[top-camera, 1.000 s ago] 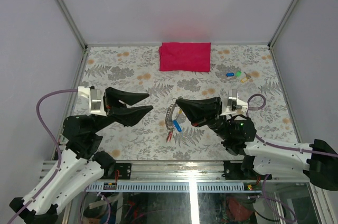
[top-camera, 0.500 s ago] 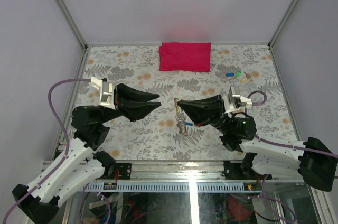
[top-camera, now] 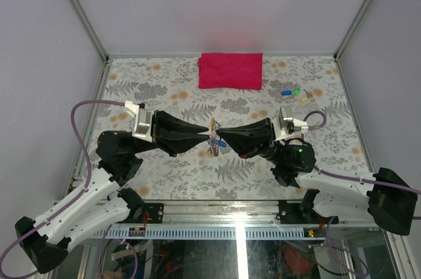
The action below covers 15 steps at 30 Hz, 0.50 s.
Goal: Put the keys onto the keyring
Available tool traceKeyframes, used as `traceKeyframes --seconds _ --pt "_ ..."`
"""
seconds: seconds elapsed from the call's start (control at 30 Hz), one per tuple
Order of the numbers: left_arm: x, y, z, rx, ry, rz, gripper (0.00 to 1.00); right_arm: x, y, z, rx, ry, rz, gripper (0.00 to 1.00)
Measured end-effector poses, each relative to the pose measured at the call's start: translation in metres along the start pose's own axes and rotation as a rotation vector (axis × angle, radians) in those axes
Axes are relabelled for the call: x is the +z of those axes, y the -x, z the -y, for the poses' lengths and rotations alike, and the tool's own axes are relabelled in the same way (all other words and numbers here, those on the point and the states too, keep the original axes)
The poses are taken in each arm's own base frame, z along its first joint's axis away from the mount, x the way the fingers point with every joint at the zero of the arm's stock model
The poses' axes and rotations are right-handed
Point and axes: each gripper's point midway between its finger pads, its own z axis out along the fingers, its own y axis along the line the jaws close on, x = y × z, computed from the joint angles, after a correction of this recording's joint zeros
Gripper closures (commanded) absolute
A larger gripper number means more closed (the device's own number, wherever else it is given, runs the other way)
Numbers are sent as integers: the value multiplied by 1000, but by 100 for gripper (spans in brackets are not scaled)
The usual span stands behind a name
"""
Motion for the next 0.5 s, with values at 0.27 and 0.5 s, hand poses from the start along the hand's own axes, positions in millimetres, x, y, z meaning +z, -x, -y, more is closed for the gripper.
traceKeyframes --seconds 0.27,0.5 --pt "1 -1 1 29 -5 1 77 2 2 -3 -3 15 2 100" --pt "5 -1 1 28 -10 0 75 3 1 -9 -2 47 -12 100"
